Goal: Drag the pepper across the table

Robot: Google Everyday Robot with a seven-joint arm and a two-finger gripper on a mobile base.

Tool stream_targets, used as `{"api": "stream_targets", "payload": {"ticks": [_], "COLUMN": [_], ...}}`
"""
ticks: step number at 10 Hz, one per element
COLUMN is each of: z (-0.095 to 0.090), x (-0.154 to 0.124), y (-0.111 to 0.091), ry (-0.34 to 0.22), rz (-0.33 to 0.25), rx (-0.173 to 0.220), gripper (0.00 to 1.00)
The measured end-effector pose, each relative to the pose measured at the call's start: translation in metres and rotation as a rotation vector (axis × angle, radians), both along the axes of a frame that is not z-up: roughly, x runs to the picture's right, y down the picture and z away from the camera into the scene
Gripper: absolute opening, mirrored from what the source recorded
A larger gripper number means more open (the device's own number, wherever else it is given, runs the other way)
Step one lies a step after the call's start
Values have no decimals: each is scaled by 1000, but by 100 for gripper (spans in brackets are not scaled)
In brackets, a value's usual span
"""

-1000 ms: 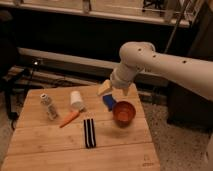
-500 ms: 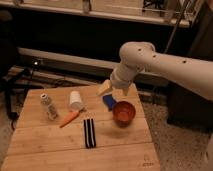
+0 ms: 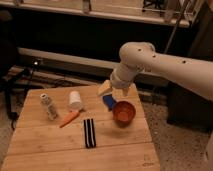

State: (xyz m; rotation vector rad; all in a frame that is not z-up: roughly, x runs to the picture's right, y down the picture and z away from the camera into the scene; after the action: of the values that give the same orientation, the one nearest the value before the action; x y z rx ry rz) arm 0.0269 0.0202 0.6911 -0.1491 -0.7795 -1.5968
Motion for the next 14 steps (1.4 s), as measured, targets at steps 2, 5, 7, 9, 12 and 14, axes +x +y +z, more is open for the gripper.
{"api": "stream_targets", "payload": {"ticks": [2, 5, 7, 9, 12, 14], "z": [0, 0, 4, 10, 27, 43], "x": [0, -1, -33, -66, -108, -130], "y": [0, 1, 9, 24, 44, 54], "ry": [0, -1, -49, -85, -84, -19], "rz": [0, -9, -111, -212, -332, -348], "rx": [0, 3, 20, 5, -32, -86], "gripper": [80, 80, 80, 80, 80, 80]}}
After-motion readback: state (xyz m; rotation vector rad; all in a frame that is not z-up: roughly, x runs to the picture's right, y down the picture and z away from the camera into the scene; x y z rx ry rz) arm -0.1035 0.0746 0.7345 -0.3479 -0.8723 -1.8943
